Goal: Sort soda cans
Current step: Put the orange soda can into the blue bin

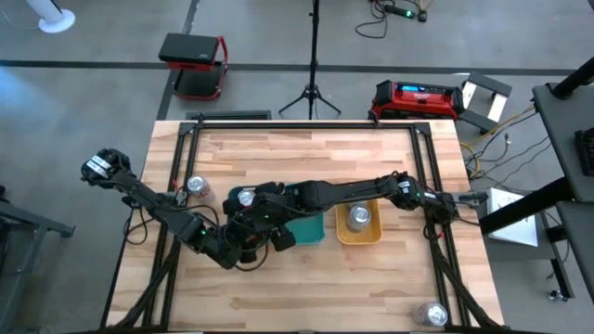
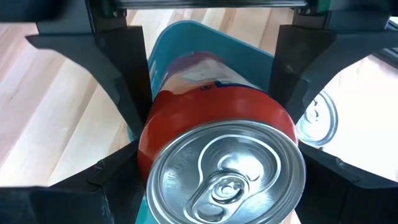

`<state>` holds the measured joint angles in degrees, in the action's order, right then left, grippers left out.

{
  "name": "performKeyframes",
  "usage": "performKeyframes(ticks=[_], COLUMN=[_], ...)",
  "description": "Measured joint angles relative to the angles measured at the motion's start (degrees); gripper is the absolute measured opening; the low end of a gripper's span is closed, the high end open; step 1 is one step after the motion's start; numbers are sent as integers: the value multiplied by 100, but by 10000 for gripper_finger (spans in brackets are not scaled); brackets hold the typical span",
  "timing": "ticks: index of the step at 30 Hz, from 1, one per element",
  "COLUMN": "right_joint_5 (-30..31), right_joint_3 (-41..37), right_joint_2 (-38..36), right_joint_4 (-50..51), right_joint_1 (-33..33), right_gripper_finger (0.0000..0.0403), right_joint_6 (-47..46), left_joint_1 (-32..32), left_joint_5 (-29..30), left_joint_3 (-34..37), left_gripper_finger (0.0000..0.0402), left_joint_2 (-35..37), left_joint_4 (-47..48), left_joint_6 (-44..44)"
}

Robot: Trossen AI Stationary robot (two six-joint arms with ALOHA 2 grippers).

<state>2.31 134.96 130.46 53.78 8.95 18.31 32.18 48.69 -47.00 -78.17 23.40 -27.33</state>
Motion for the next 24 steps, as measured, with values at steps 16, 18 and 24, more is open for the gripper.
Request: performKeyframes(ticks=[16, 18, 24], right_joint_5=[-39, -2, 71], right_joint_3=[4, 4, 16], right_joint_2=[-5, -5, -129], right_joint_4=[-4, -4, 113], right_joint_1=[0, 0, 6], right_gripper_finger=[318, 323, 350], right_joint_6=[-37, -99, -330], left_joint_1=[-4, -2, 129], left_joint_5=[131, 131, 309], left_joint_3=[35, 35, 38], left_gripper_finger=[286, 286, 286], left_joint_2=[11, 11, 45], left_joint_4=[-135, -125, -151], left_joint_6=[24, -6, -123])
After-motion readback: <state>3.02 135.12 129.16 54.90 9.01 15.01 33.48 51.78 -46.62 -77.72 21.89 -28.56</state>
